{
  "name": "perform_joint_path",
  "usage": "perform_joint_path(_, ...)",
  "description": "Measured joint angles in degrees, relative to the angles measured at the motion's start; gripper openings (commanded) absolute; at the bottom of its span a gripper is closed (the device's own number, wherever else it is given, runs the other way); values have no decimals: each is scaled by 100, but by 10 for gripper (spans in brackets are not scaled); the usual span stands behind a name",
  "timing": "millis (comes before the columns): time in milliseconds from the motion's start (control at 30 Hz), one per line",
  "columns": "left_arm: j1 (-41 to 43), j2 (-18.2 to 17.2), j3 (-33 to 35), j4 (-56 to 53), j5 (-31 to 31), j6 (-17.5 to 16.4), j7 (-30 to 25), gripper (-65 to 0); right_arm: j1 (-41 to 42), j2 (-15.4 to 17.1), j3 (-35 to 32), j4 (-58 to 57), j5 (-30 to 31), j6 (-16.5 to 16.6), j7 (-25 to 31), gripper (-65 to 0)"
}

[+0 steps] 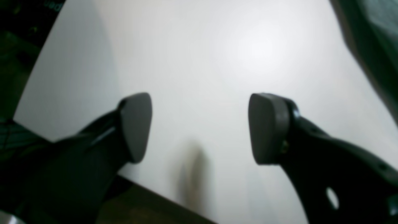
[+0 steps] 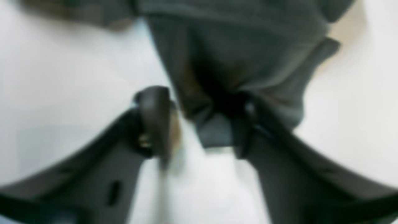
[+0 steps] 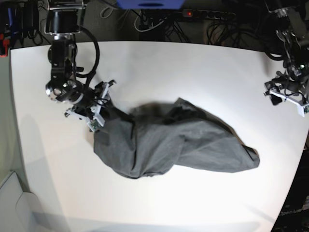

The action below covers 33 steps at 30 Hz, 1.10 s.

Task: Layout the t-shirt on the table in an organized manner, then fold the t-shirt properly
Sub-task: 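Grasp the t-shirt end with the right gripper and drag it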

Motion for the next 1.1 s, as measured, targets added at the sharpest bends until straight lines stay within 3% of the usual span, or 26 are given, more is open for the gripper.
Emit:
perform_joint_path(100,83,68,-227,2,22,7,-20,-178,70,11,2,28,-11,0,-118,-650)
perform_joint_path(167,129,177,-361,66,37,-15,-20,-178,0,59,-35,289,-24,7,-179,-650)
perform_joint_path(267,240,289,-595,173,2,-647,-17,-178,-125,166,-42,1156,-57,15,-498,-650)
perform_joint_path(400,227,586,-1027,195,61,-1239,46,-178,-109,166,-52,2632,2,63,-942,-650)
perform_joint_path(500,225,612,-1154,195,81,-1351,85,-178,175,166,-61,3305,85,48,-1060,-650)
perform_joint_path(633,245,555,-1176,192,85,-1349,87,-178,962,168,-52,3165,17,59,-1360,-650)
perform_joint_path(767,382,573,-1377,260,7,-1368,74,-178,1744,149,-50,2603,42,68,-1440,-650)
perform_joint_path(900,450,555,-1591,490,116,-1338,90,-178,2677,52,-295,1274,24,28,-1388,-650)
perform_joint_path(1100,656,555,-1718,713,92,-1351,103,-178,3700,55,-1167,-1495,20,31,-643,-638)
